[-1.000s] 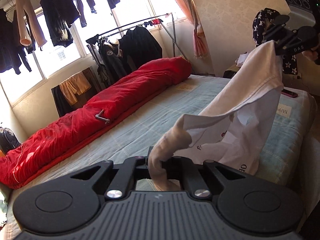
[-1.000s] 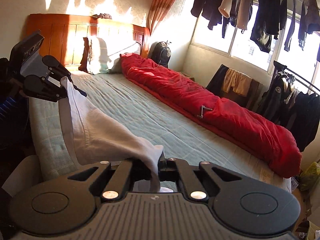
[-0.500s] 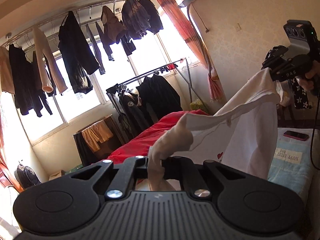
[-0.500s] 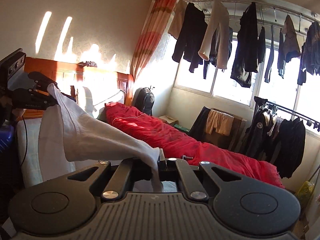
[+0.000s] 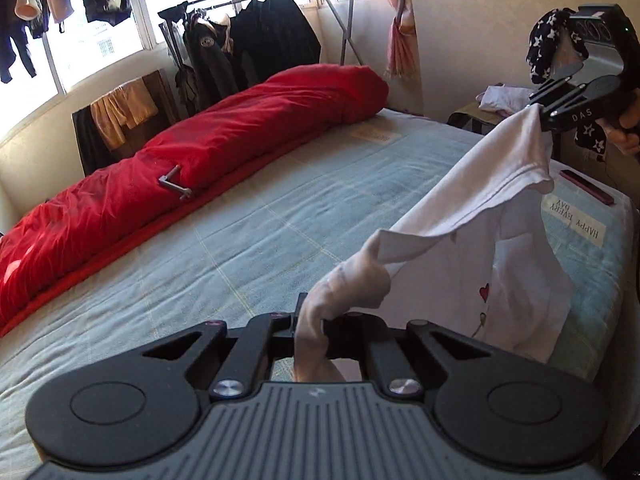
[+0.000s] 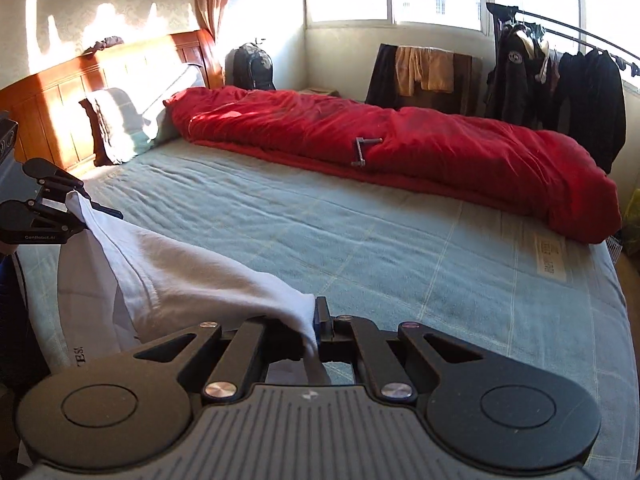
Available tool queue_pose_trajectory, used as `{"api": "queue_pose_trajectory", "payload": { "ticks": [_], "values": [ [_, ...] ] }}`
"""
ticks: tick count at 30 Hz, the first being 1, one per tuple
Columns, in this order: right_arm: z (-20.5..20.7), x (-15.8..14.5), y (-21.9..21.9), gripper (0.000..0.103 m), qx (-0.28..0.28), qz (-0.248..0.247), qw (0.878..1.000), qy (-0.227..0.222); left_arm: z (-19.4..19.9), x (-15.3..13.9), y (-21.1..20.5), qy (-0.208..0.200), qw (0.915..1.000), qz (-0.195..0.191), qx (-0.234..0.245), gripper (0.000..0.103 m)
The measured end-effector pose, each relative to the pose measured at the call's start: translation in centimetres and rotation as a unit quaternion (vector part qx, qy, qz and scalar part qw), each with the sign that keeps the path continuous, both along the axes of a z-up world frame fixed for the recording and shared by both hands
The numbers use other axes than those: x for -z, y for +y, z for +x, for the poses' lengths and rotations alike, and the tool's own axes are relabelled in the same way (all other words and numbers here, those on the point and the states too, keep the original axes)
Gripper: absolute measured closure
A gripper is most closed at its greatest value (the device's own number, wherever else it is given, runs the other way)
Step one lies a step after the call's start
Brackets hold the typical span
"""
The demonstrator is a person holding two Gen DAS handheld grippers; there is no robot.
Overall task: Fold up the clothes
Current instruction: 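Lower the T-shirt onto the blanket and open both grippers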
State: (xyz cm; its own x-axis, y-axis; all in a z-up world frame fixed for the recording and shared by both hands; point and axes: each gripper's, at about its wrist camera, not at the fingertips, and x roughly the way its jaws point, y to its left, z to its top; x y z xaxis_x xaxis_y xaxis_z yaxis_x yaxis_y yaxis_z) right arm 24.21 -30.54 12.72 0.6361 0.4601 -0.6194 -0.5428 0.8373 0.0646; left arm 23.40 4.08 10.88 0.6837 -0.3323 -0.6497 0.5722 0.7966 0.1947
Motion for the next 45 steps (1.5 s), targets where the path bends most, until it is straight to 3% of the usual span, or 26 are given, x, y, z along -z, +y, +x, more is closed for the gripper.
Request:
{"api": "queue_pose_trajectory", "payload": {
  "ticks": [10, 17, 19, 22, 26, 28, 35, 45],
  "values": [
    [11.7, 5.4, -0.2, 0.098, 0.079, 0.002, 0.997, 0.025, 12.6, 5.0, -2.8, 0.002, 0.9985, 0.002, -0.054, 0.099],
    [19.0, 10.6, -0.4, 0.097, 0.158, 0.014, 0.987, 0.017, 20.3, 9.8, -3.7, -0.007, 0.9913, -0.046, -0.123, 0.094],
    [20.5, 12.6, -0.1, 0.097, 0.177, 0.007, 0.984, 0.022, 21.8, 11.9, -4.2, 0.008, 0.9901, -0.037, -0.135, 0.089],
    [22.1, 15.7, 0.5, 0.085, 0.194, -0.01, 0.98, 0.05, 22.9, 15.1, -4.8, 0.046, 0.9894, -0.01, -0.138, 0.087],
    [21.8, 17.7, 0.5, 0.06, 0.191, -0.034, 0.978, 0.083, 22.1, 17.1, -4.8, 0.061, 0.9895, 0.022, -0.129, 0.078],
    [20.9, 17.7, 0.4, 0.053, 0.189, -0.044, 0.977, 0.088, 21.1, 16.6, -4.4, 0.06, 0.9899, 0.023, -0.127, 0.072],
    [14.6, 13.8, 0.4, 0.049, 0.16, -0.08, 0.982, 0.064, 16.1, 12.6, -2.9, 0.065, 0.9906, -0.003, -0.12, 0.061],
    [0.2, 9.2, 4.3, 0.041, 0.088, -0.084, 0.992, 0.033, 2.2, 7.9, -3.4, 0.047, 0.9964, -0.04, -0.058, 0.061]
  ]
}}
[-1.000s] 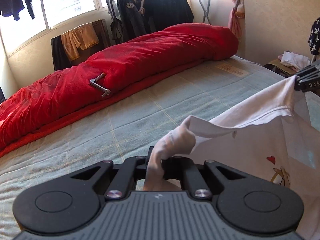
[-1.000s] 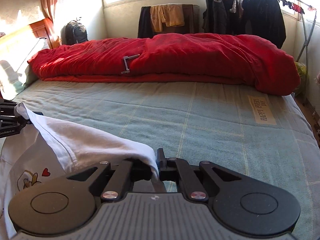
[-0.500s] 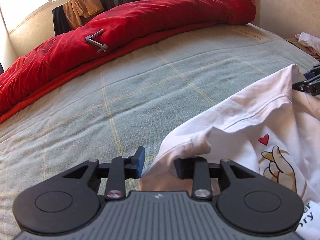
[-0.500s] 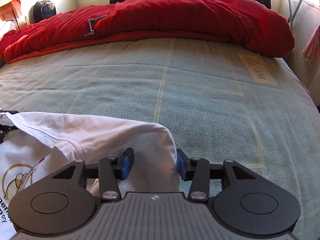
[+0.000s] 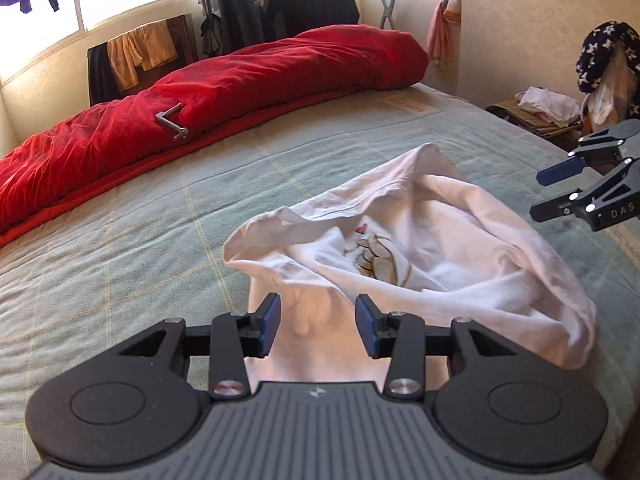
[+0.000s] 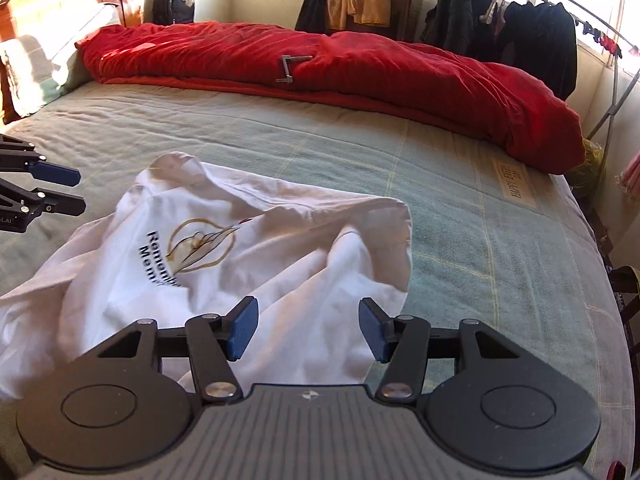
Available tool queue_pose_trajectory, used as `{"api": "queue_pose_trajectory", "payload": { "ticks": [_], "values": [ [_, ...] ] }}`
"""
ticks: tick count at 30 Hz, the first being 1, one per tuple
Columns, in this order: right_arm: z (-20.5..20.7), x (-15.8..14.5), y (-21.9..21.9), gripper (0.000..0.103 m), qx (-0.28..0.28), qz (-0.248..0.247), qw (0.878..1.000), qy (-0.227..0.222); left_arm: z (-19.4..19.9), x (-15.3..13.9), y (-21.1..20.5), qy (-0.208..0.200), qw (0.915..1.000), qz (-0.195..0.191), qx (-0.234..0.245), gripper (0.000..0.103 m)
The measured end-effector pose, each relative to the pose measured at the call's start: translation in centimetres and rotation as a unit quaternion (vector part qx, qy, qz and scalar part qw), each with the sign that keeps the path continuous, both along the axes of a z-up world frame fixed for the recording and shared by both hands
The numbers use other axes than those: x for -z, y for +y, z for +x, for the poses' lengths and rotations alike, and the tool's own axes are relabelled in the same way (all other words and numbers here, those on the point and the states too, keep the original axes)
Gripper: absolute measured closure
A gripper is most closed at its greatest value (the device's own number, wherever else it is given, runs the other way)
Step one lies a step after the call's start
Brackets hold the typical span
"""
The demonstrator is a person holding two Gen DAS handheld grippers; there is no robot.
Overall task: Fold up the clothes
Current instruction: 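Lower the T-shirt onto the blanket and open both grippers, then grasp the T-shirt sleeve with the left gripper and pull it outward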
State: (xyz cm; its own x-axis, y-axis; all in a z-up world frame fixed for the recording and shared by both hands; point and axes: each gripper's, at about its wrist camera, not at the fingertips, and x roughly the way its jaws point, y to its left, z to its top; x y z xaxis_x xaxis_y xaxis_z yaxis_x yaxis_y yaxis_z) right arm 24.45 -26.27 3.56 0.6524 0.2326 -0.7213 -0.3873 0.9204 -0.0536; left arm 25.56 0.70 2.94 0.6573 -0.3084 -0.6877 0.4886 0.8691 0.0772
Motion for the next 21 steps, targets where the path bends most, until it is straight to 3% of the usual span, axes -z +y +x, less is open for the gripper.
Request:
{"api": "queue_pose_trajectory", "payload": {
  "ticks": [3, 6, 11, 16, 21],
  "values": [
    [-4.0, 0.0, 1.1, 0.038, -0.002, 0.004, 1.0, -0.02, -3.8, 0.1, -0.7, 0.004, 0.9999, -0.001, 0.01, 0.059],
    [-7.6, 0.6, 2.3, 0.035, 0.005, 0.004, 0.999, -0.037, -6.8, 1.0, -1.8, -0.002, 0.9997, 0.025, 0.006, 0.059],
    [-12.2, 1.9, 3.0, 0.033, 0.044, 0.038, 0.997, -0.054, -10.5, 2.8, -3.0, -0.049, 0.9971, 0.057, -0.009, 0.059],
    [-15.1, 3.1, 2.7, 0.032, 0.064, 0.074, 0.995, -0.037, -12.1, 3.9, -2.1, -0.023, 0.9969, 0.015, -0.073, 0.059],
    [-16.3, 3.1, 2.0, 0.032, 0.076, 0.076, 0.993, -0.044, -14.7, 3.8, -1.5, -0.025, 0.9901, -0.036, -0.133, 0.059]
  ]
}}
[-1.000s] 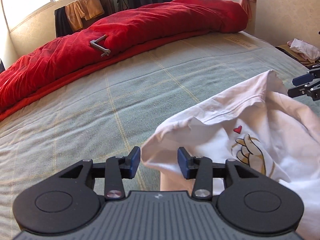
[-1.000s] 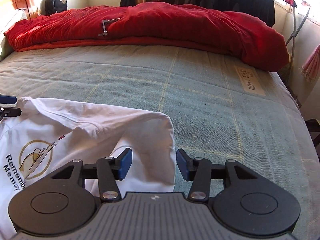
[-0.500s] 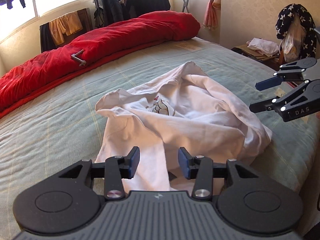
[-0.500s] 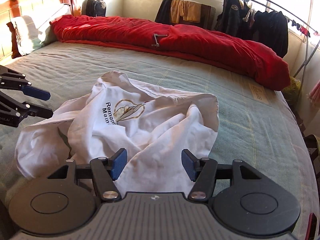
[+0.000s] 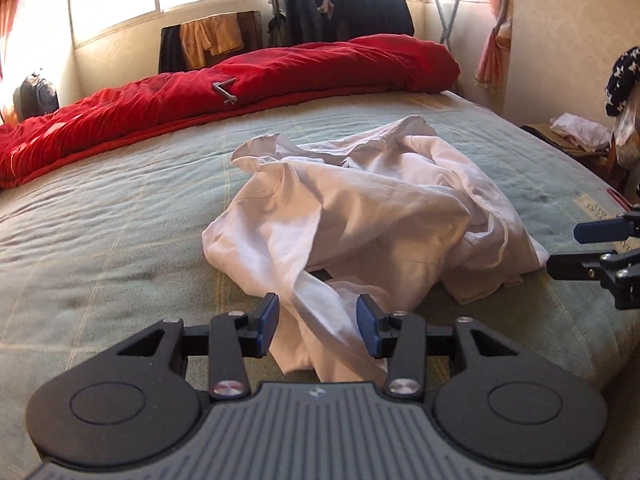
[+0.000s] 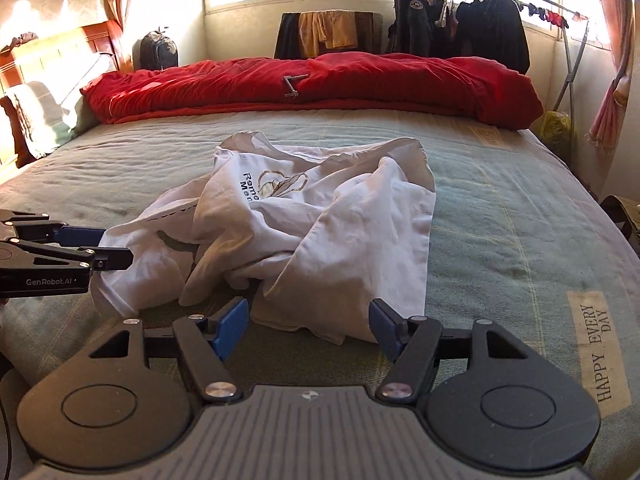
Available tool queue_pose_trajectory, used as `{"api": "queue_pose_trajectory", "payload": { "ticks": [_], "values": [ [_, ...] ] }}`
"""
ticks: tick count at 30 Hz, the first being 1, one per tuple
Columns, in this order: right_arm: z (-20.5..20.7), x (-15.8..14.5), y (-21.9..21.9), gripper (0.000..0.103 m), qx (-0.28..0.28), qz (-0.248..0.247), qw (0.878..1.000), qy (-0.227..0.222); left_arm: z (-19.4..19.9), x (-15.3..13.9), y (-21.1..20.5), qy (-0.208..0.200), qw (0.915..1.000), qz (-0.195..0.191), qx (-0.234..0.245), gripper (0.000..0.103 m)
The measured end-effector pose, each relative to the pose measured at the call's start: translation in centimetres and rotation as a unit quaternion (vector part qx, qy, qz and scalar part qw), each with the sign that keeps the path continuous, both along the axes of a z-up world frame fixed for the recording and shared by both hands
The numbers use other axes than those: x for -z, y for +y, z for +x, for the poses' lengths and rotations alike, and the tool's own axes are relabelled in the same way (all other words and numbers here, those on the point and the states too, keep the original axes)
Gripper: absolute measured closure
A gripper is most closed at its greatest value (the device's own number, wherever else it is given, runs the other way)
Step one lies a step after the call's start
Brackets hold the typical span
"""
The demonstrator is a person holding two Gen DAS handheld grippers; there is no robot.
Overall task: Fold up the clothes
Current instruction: 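Grasp the T-shirt sleeve with the left gripper and pull it outward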
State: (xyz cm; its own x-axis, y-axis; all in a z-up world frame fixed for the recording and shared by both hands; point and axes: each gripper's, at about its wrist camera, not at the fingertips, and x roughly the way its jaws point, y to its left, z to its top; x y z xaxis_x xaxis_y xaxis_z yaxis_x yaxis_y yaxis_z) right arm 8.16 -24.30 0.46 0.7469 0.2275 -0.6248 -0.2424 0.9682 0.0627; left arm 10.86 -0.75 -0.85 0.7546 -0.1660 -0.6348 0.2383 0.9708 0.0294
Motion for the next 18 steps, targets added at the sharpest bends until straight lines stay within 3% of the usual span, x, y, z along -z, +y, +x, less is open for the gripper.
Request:
{"api": "queue_pose_trajectory", "payload": {
  "ticks": [3, 8, 10, 13, 14, 18],
  "values": [
    [-0.3, 0.0, -0.3, 0.032, 0.0, 0.005, 1.0, -0.004, -1.3, -0.2, 0.2, 0.003, 0.9994, -0.03, -0.018, 0.06],
    [-0.5, 0.5, -0.5, 0.031, -0.006, 0.016, 1.0, -0.001, -0.4, 0.6, -0.7, 0.019, 0.9992, -0.018, -0.03, 0.06],
    [-0.6, 0.7, -0.4, 0.031, -0.01, 0.017, 1.0, 0.0, 0.7, 1.1, -0.7, 0.031, 0.9982, -0.033, -0.039, 0.061],
    [-0.6, 0.9, -0.7, 0.031, -0.008, 0.019, 1.0, 0.003, 1.6, 2.0, -1.1, 0.036, 0.9979, -0.041, -0.037, 0.077],
    [-0.6, 1.0, -0.8, 0.031, -0.007, 0.019, 1.0, 0.003, 1.7, 2.1, -1.2, 0.029, 0.9981, -0.043, -0.032, 0.094],
    [-0.4, 1.1, -1.3, 0.031, 0.0, 0.015, 1.0, 0.004, 1.8, 0.9, 0.5, 0.001, 0.9972, -0.053, -0.052, 0.099]
  ]
}}
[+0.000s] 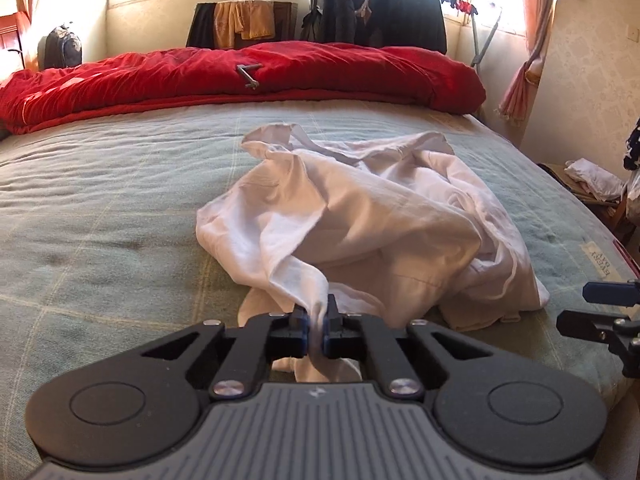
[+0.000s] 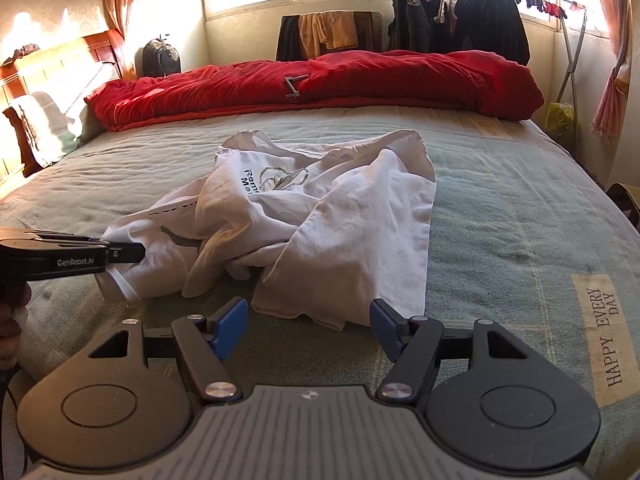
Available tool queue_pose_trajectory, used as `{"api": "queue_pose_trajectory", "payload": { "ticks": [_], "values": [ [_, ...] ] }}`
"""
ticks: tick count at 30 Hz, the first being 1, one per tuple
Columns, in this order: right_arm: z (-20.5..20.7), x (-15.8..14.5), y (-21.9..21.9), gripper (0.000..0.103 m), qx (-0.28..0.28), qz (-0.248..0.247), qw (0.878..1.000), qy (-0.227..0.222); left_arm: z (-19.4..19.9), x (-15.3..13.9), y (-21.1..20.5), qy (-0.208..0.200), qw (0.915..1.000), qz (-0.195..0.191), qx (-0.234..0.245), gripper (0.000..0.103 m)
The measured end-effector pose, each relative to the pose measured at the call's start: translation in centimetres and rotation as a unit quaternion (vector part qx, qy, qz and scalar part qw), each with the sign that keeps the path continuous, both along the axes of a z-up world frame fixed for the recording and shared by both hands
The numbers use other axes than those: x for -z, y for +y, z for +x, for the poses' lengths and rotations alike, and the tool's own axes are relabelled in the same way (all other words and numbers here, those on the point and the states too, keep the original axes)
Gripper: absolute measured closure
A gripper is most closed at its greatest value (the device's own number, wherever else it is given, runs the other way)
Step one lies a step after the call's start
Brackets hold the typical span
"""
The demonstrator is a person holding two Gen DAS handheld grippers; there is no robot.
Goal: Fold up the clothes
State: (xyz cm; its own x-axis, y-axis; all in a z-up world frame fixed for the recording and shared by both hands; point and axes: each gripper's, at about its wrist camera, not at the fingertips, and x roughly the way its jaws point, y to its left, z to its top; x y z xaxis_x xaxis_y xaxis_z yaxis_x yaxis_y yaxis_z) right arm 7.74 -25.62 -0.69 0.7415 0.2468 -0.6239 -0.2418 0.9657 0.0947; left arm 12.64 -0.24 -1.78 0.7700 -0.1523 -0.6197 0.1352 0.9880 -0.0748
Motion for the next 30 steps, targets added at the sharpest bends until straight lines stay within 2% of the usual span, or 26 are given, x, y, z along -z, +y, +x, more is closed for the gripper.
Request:
{"api": "queue_pose_trajectory", "payload": {
  "ticks": [7, 13, 19, 28, 30],
  "values": [
    [0.9, 0.4, 0.2, 0.031, 0.004, 0.0, 1.0, 0.005, 1.5, -4.0, 6.4, -0.048, 0.9959, 0.041, -0.065, 0.099],
    [1.8, 0.5, 1.3, 0.031, 0.0, -0.014, 1.0, 0.009, 5.6, -4.9, 11.8, -0.043, 0.9907, 0.075, -0.105, 0.099],
    [3.0, 0.6, 2.1, 0.031, 0.008, -0.032, 0.999, 0.016, 9.9, -3.8, 15.7, -0.022, 0.9861, 0.104, -0.127, 0.099],
    [5.1, 1.7, 4.3, 0.031, 0.004, -0.062, 0.998, 0.033, 16.1, 0.6, 19.5, 0.031, 0.9823, 0.119, -0.142, 0.098],
    [5.4, 1.7, 4.8, 0.031, 0.001, -0.066, 0.997, 0.034, 17.1, 1.5, 19.7, 0.044, 0.9822, 0.118, -0.139, 0.095]
  ]
}}
